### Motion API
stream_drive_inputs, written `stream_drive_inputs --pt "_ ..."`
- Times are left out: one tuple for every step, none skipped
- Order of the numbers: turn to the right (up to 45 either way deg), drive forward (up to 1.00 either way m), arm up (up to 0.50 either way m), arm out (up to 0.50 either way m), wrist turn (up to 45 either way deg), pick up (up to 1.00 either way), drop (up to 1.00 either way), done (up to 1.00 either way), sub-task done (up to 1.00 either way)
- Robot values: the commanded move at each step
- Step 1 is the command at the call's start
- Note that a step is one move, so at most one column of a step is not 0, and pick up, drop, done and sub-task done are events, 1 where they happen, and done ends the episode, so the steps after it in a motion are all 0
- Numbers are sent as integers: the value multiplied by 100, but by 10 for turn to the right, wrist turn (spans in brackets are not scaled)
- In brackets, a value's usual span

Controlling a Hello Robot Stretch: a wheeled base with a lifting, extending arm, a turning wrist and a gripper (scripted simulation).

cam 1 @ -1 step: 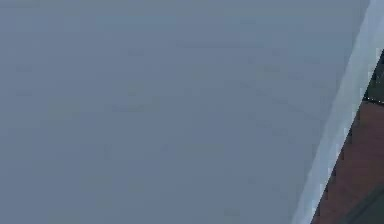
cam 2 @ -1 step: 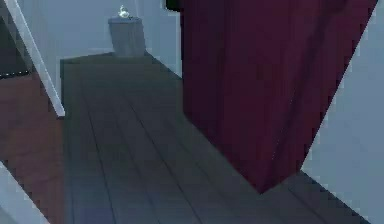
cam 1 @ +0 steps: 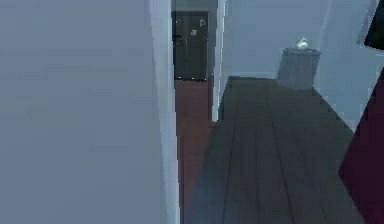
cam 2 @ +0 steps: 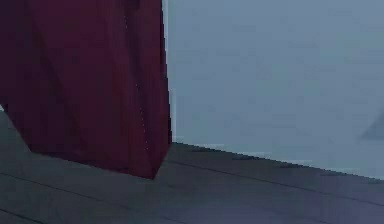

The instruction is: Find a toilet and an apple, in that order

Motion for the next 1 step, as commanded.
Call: stream_drive_inputs --pt "450 0 0 0 0 0 0 0 0"
